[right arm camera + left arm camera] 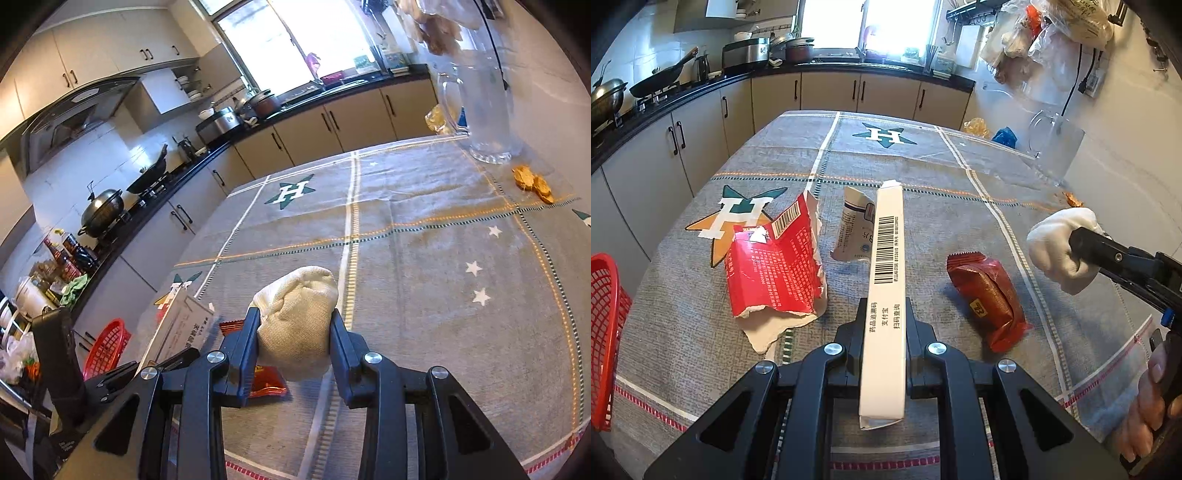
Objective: Collect trash
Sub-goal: 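Grasp the white box with the left tool while the right tool grasps the white cloth ball, then carry the white box and cloth ball over the red basket with both tools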
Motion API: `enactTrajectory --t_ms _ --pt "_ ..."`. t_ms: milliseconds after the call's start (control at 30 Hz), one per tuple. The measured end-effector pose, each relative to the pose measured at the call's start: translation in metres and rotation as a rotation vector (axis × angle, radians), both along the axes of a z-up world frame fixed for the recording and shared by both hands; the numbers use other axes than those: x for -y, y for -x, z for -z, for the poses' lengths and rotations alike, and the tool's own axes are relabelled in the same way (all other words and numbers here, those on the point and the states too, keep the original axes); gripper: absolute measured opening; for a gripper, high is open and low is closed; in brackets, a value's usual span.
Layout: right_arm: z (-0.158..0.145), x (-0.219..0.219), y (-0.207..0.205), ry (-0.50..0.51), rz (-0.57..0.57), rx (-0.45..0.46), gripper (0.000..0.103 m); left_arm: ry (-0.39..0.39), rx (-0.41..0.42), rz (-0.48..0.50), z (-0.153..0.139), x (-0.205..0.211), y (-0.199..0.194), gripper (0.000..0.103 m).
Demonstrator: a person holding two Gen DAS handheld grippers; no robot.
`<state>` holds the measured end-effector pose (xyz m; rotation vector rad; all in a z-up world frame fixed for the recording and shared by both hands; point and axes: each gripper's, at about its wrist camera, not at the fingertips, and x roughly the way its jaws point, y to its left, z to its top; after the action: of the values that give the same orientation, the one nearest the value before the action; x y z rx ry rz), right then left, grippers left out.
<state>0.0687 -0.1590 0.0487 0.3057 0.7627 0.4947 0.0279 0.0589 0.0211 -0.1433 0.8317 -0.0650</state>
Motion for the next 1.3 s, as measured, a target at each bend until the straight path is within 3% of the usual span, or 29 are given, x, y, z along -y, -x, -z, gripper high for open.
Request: enactTrajectory --t_ms 900,1300 --pt "0.000 -0.007 0.003 -0.017 -0.060 0.014 0.038 -0.016 0.010 0.007 0.000 0.004 0.001 0.013" --pt "-0.008 -0.001 0.009 -0.024 -0.034 0.057 0.038 -0.089 0.060 0.018 -0.022 0.028 0.028 0.013"
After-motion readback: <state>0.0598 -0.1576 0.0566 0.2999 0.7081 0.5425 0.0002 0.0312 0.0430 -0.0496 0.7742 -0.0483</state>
